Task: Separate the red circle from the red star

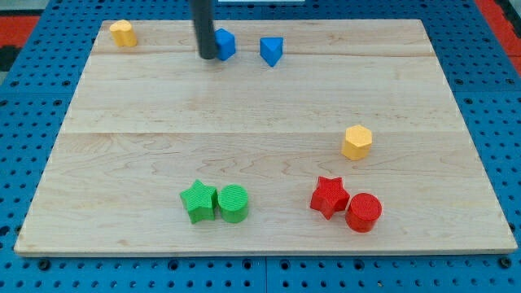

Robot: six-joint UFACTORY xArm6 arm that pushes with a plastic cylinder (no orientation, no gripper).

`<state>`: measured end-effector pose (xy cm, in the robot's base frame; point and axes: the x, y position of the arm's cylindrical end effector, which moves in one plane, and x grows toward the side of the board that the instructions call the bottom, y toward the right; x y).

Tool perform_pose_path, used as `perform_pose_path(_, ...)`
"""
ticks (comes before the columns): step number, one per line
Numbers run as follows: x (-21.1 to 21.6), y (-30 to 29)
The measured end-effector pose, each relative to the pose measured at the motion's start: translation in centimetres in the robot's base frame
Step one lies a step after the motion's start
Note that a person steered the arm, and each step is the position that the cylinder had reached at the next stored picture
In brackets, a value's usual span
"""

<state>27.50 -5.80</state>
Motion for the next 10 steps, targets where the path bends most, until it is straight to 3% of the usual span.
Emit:
perform_pose_path(1,0.7,7.7)
perform_pose_path(2,7.3,4.4)
perform_pose_path(4,19.1,4.5)
perform_pose_path(5,22.1,6.0)
perform_pose_path(6,28.2,6.4)
perform_pose_path(7,31.5,10.7)
perform_pose_path(8,32.9,16.0)
perform_pose_path(9,29.4,17.3)
perform_pose_path(10,26.2,22.3)
